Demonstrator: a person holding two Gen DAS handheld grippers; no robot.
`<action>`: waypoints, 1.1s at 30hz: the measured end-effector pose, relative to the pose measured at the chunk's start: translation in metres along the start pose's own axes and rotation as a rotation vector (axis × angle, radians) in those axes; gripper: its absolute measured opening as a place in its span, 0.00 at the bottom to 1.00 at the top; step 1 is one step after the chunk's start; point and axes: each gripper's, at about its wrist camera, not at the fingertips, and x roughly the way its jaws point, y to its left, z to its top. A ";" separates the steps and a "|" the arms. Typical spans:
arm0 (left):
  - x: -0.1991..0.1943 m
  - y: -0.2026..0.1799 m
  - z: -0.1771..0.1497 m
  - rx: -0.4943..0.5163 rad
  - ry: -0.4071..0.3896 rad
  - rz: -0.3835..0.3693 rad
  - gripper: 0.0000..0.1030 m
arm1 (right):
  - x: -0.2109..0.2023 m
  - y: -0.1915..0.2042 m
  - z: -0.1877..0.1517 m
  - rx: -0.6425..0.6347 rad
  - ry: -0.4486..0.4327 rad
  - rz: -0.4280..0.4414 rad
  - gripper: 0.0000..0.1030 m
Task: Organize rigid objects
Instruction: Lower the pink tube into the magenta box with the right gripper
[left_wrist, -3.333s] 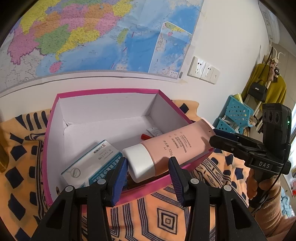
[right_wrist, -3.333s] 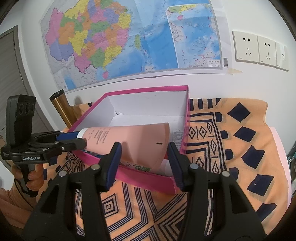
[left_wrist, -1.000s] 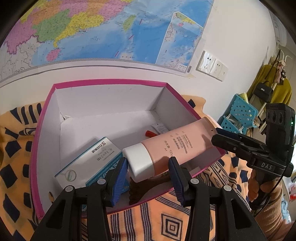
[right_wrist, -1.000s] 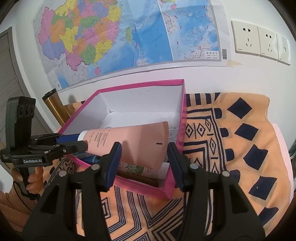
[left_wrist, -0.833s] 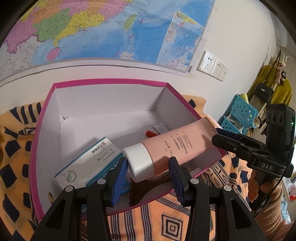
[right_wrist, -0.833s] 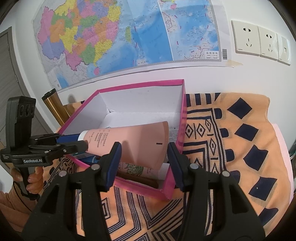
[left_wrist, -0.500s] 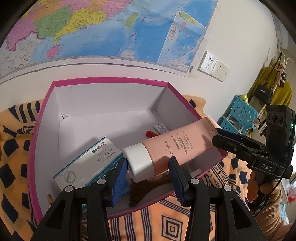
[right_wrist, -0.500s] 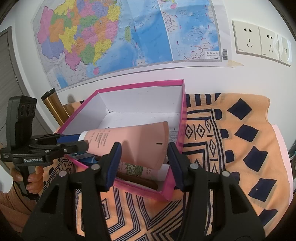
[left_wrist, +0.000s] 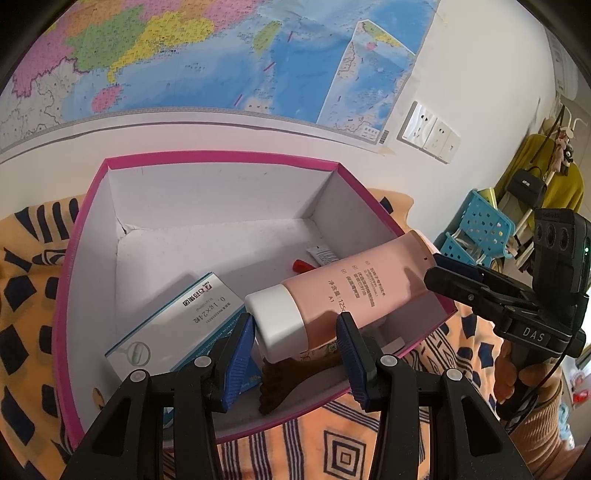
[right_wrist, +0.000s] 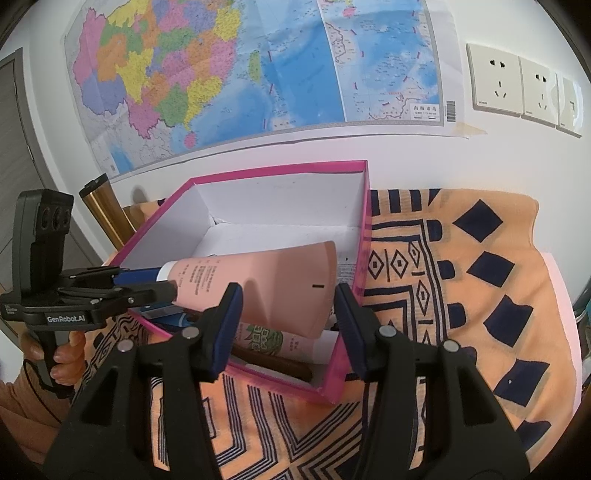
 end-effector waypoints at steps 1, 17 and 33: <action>0.000 0.000 0.000 0.001 0.000 0.001 0.44 | 0.000 0.000 0.000 -0.001 0.001 0.000 0.52; 0.006 0.003 0.001 -0.005 0.012 0.004 0.44 | 0.005 -0.002 0.005 -0.014 0.013 -0.004 0.52; 0.007 0.005 0.000 -0.016 0.026 0.008 0.44 | 0.009 -0.001 0.008 -0.031 0.023 -0.013 0.52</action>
